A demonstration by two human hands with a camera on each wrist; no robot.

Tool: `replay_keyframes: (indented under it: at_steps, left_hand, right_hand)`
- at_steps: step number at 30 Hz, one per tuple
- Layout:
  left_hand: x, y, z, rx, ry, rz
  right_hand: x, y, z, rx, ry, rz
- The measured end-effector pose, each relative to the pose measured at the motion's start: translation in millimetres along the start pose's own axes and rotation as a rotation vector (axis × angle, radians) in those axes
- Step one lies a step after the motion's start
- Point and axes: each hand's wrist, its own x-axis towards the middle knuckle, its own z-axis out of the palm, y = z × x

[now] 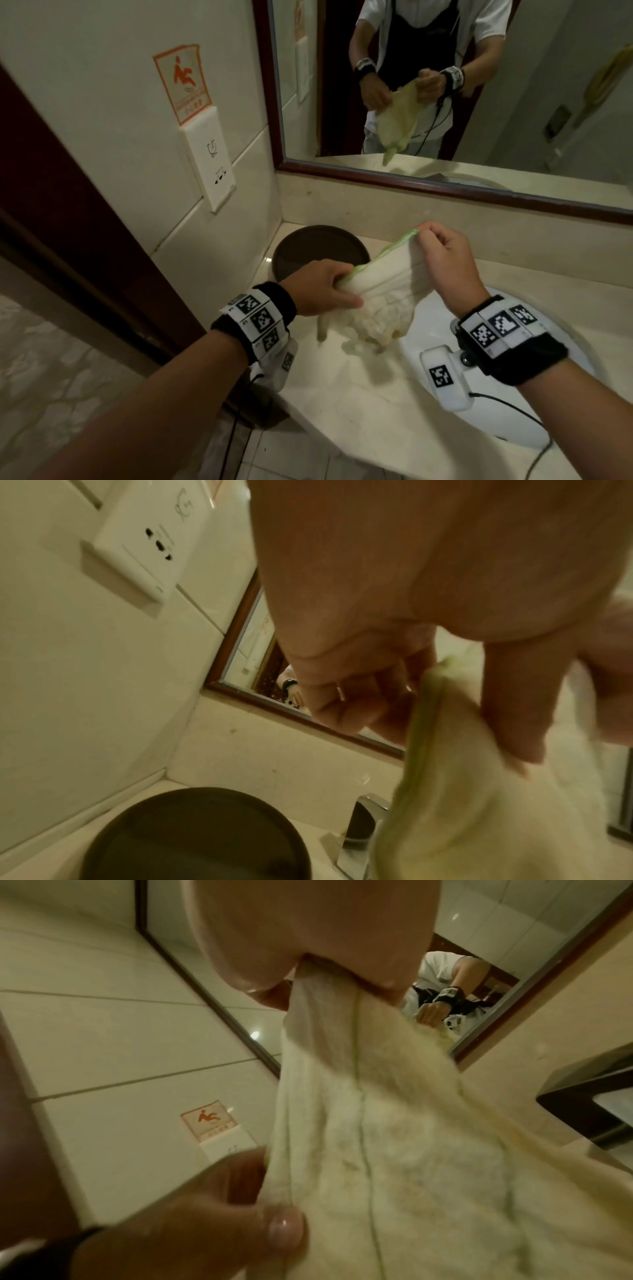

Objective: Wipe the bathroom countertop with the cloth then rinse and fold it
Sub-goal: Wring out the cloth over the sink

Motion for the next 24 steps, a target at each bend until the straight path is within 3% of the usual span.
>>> replay_keyframes:
  at_steps: [7, 14, 19, 22, 24]
  left_hand:
    - [-2, -15, 1, -0.01, 0.019, -0.085]
    - [-6, -17, -11, -0.068, -0.189, -0.123]
    - [-8, -16, -23, 0.221, -0.324, -0.194]
    - [-13, -22, -21, 0.278, -0.327, -0.237]
    - [-11, -22, -18, 0.213, -0.228, -0.242]
  right_hand:
    - [8, 30, -15, -0.028, -0.077, 0.127]
    - [4, 37, -25, 0.018, -0.196, 0.184]
    - [-1, 46, -35, 0.071, -0.204, 0.259]
    - [-2, 53, -40, 0.097, -0.167, 0.295]
    - [-3, 61, -38, 0.082, -0.175, 0.314]
